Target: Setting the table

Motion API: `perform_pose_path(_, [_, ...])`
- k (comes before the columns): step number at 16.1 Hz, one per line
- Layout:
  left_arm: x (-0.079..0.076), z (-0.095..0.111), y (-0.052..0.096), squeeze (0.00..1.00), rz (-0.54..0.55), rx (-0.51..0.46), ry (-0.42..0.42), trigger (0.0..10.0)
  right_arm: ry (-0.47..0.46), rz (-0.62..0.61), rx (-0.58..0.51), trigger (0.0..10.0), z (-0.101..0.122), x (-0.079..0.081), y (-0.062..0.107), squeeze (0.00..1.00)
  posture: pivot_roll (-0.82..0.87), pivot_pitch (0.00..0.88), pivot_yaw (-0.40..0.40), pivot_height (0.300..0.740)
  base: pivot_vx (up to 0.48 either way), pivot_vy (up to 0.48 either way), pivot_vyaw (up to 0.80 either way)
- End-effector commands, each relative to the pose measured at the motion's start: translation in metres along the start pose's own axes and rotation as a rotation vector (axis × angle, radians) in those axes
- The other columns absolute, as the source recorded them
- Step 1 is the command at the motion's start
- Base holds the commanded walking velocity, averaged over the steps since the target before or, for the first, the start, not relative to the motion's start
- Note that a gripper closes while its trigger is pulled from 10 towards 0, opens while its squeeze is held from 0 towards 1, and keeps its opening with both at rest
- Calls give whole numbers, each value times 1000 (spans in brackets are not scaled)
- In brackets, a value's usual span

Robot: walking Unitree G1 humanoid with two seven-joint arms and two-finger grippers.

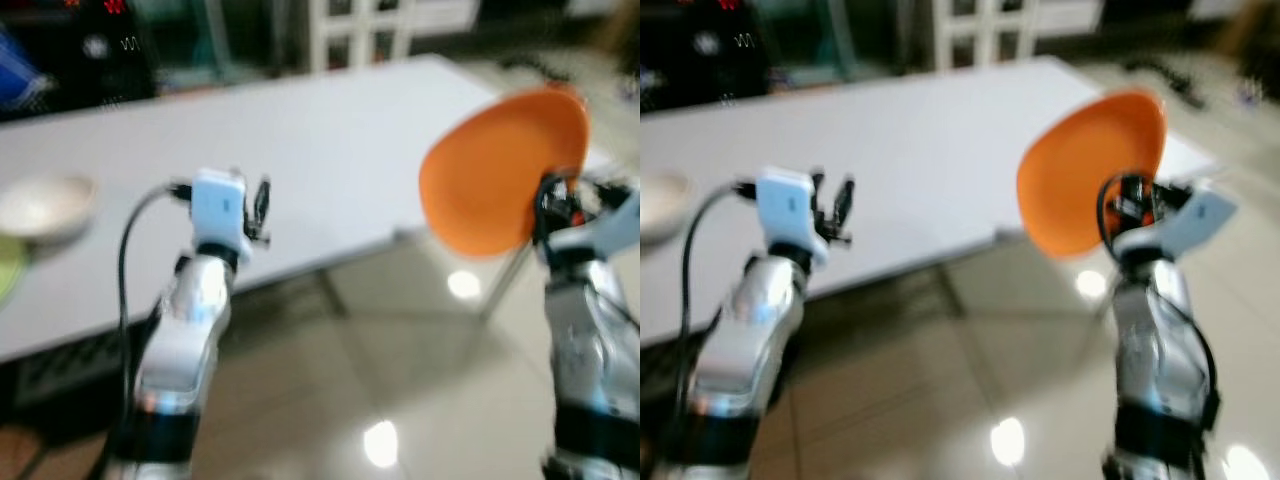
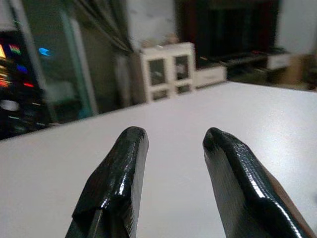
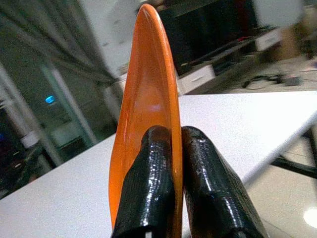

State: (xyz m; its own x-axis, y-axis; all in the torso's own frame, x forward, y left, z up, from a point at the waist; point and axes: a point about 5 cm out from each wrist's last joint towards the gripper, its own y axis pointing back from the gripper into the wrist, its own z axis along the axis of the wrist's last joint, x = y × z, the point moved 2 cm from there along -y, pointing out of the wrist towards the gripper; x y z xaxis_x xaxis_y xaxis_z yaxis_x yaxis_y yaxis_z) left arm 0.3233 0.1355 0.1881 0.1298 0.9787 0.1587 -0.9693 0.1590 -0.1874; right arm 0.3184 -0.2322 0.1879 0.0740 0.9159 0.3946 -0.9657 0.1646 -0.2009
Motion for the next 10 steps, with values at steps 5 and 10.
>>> perform_pose_path(5, [2,-1,4,0,-13,8,-45,10000,-86,37,18,10000,5,9,-8,0,-29,0,-11,740,454,0,160])
perform_pose_path(10, [-12,-3,9,0,-115,18,-30,10000,-113,60,89,10000,0,6,-8,0,-29,0,-14,740,250,0,0])
